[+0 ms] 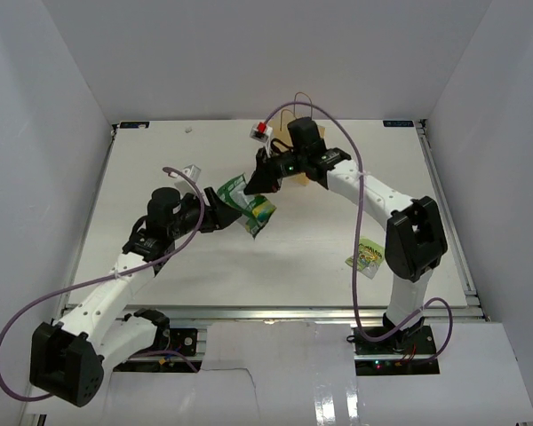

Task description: Place the snacks into the paper bag

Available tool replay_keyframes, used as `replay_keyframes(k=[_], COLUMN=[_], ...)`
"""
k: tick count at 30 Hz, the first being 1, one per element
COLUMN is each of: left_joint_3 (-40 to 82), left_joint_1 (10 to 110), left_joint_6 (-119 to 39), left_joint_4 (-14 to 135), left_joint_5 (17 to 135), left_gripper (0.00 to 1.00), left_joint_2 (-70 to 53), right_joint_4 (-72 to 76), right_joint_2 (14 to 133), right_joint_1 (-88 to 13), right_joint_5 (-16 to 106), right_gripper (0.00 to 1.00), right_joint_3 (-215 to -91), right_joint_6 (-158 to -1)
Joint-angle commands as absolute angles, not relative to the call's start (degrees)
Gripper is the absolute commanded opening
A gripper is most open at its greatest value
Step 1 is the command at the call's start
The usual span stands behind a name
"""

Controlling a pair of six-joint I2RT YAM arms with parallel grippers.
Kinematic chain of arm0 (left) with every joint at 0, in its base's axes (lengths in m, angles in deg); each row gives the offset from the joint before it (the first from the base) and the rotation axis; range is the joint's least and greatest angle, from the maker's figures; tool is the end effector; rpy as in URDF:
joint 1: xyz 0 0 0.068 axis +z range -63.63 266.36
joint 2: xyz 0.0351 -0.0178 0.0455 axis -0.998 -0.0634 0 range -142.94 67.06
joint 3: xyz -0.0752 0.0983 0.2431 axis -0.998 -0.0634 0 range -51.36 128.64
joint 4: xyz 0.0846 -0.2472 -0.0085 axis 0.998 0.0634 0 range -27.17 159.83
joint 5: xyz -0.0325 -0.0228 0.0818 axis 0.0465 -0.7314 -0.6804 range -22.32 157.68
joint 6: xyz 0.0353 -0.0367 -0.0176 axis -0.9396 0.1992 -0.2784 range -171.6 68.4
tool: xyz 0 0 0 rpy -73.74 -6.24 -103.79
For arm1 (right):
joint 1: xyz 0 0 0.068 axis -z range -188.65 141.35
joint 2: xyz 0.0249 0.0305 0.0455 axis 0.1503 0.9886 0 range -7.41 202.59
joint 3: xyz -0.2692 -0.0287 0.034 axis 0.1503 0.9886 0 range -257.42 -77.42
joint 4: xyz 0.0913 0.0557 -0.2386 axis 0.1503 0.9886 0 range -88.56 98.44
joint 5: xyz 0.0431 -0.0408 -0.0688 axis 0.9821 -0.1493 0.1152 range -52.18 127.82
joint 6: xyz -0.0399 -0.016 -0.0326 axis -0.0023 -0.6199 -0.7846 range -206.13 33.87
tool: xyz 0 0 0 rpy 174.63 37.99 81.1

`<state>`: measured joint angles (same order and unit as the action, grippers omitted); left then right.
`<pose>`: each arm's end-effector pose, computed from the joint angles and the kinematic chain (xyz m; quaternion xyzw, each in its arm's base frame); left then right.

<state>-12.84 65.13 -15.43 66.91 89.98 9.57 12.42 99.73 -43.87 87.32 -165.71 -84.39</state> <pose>0.2073 -0.0951 0.2714 -0.0006 0.8253 -0.4014 0.3971 0.3383 0.2720 0.2952 -0.4273 0.6921 0.4878 0.3169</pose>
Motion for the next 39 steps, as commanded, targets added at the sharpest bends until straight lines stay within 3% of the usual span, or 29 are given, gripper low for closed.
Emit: replay_keyframes(k=[1, 8, 14, 26, 39], left_joint_3=[-11.72, -14.97, -15.85, -15.59, -15.68], left_joint_1=[65.10, 65.18, 65.18, 65.18, 65.18], left_joint_6=[-17.93, -16.71, -16.26, -16.35, -16.18], left_joint_4=[73.02, 75.66, 76.54, 76.36, 76.01], left_joint_5=[82.10, 78.23, 77.52, 78.31, 78.40], left_gripper=[0.67, 0.71, 0.71, 0.71, 0.72], left_joint_2=[14.06, 19.69, 20.92, 19.60, 19.08], right_joint_4=[11.81, 8.22, 2.85, 0.47, 1.35], right_joint_2=[92.97, 98.23, 101.75, 108.08, 107.65], right_joint_1=[-40.65, -30.28, -25.52, -23.76, -23.15], right_joint_5=[93.02, 90.47, 84.68, 75.53, 80.45], right_gripper=[0.08, 0.08, 0.08, 0.08, 0.08], right_joint_3=[-177.93, -201.04, -208.81, -211.28, -203.91], right_joint_6=[-94.74, -90.71, -91.48, -102.03, -104.32])
